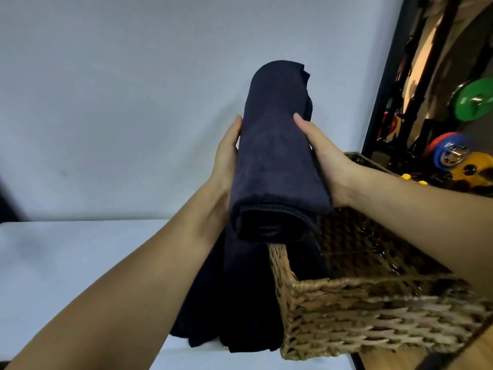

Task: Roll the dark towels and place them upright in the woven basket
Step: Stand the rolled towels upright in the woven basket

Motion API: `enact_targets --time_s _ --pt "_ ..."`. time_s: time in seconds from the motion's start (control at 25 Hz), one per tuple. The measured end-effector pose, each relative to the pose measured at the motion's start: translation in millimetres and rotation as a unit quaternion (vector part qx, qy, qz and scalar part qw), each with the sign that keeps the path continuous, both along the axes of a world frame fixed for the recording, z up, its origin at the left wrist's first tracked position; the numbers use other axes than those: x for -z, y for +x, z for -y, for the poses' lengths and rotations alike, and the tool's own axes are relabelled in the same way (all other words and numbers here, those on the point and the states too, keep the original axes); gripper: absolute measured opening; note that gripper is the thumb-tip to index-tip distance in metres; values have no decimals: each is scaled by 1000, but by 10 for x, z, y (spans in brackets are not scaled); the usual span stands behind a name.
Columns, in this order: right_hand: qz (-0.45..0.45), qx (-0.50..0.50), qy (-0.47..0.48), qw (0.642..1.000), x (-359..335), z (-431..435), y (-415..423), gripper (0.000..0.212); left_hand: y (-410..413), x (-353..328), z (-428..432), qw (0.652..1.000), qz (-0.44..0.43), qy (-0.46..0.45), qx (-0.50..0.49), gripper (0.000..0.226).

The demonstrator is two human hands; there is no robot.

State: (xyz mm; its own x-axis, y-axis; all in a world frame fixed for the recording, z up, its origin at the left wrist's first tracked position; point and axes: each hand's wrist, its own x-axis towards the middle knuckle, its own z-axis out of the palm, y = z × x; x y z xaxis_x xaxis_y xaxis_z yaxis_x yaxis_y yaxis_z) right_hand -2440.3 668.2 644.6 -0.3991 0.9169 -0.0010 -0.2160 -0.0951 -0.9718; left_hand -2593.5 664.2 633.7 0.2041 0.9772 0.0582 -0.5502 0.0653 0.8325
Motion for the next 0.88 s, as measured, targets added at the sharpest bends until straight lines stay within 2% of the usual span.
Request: enact_targets --time_s 0.08,0.12,0.16,0.2,0.28,0.32,0.36,0.44,0.52,0.64,0.68,0.76,0.8,0.88 --pt "-15 81 40 996 -29 -61 258 35 292 1 -110 994 -107 25 -27 68" --pt "-8 117 56 991 -14 -140 410 29 394 33 -179 978 -204 42 -19 80" --pt "5 143 57 988 -5 -177 534 27 461 104 -268 945 -320 62 -9 93" --pt "35 158 53 985 19 -209 670 29 473 189 -358 894 -438 92 -14 92" --pt "130 174 6 976 139 -201 929 27 425 373 -451 744 -642 176 -61 60" --pt "183 180 -24 966 230 -151 1025 28 398 458 -454 692 -691 201 -64 47" --pt "238 182 -46 953 364 -139 1099 34 366 528 -446 676 -705 208 -54 41" --pt "382 160 -37 910 618 -156 1168 65 304 639 -498 688 -697 198 -32 37" --pt "505 119 -17 855 820 -205 1180 91 304 662 -546 686 -704 181 -26 39" --pt "605 64 -42 792 1076 -285 1148 79 319 660 -557 674 -714 187 -35 42" --pt "616 62 -58 783 1131 -315 1127 79 311 669 -562 674 -714 188 -37 41" --pt "604 75 -78 790 1218 -392 1024 85 302 687 -569 681 -709 181 -38 41" --pt "620 80 -79 777 1261 -417 941 86 304 676 -555 684 -706 179 -39 41" --pt "702 89 -64 703 1267 -413 715 72 316 658 -539 687 -703 178 -39 40"
